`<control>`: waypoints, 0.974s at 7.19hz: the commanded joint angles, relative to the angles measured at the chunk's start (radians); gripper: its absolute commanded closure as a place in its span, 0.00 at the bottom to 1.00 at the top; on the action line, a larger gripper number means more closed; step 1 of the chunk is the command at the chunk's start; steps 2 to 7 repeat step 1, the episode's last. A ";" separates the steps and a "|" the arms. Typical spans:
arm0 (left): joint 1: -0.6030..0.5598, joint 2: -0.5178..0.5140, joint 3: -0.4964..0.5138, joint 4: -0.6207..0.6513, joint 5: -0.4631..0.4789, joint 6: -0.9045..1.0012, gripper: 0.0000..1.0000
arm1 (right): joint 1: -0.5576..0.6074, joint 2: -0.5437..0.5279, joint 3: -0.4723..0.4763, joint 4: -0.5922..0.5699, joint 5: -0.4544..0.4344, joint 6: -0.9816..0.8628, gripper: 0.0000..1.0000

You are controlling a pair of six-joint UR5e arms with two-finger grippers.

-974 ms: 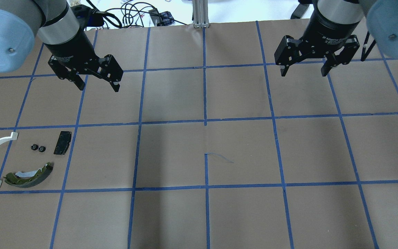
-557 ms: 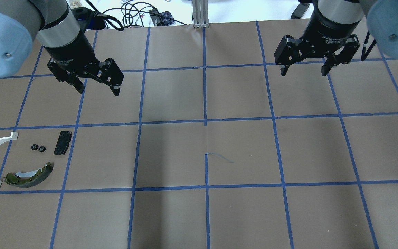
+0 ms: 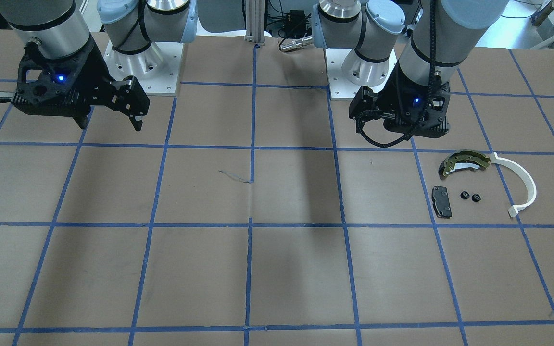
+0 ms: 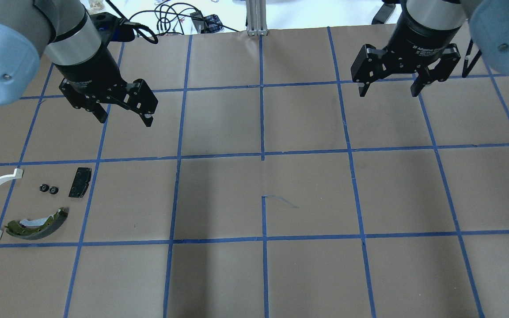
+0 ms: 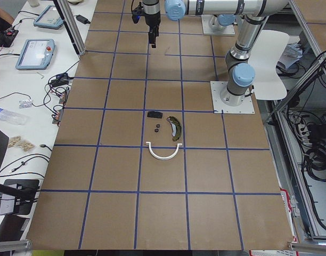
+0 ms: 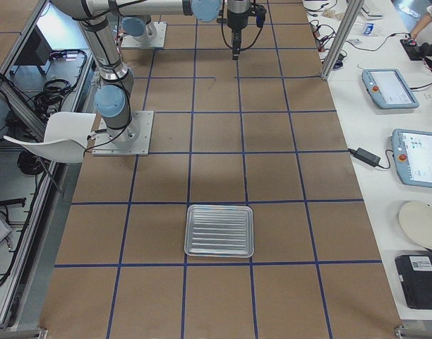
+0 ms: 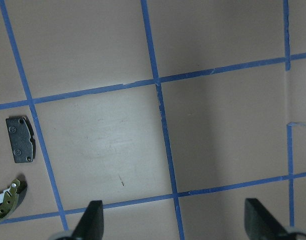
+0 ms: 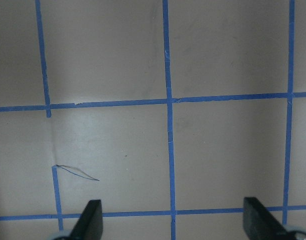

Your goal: Place bearing gear from tray to pile

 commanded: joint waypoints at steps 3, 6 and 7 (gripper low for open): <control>-0.001 0.008 -0.021 0.006 -0.001 0.003 0.00 | -0.001 0.000 0.001 0.000 0.000 0.002 0.00; -0.001 0.008 -0.021 0.006 -0.001 0.003 0.00 | -0.001 0.000 0.001 0.000 0.000 0.002 0.00; -0.001 0.008 -0.021 0.006 -0.001 0.003 0.00 | -0.001 0.000 0.001 0.000 0.000 0.002 0.00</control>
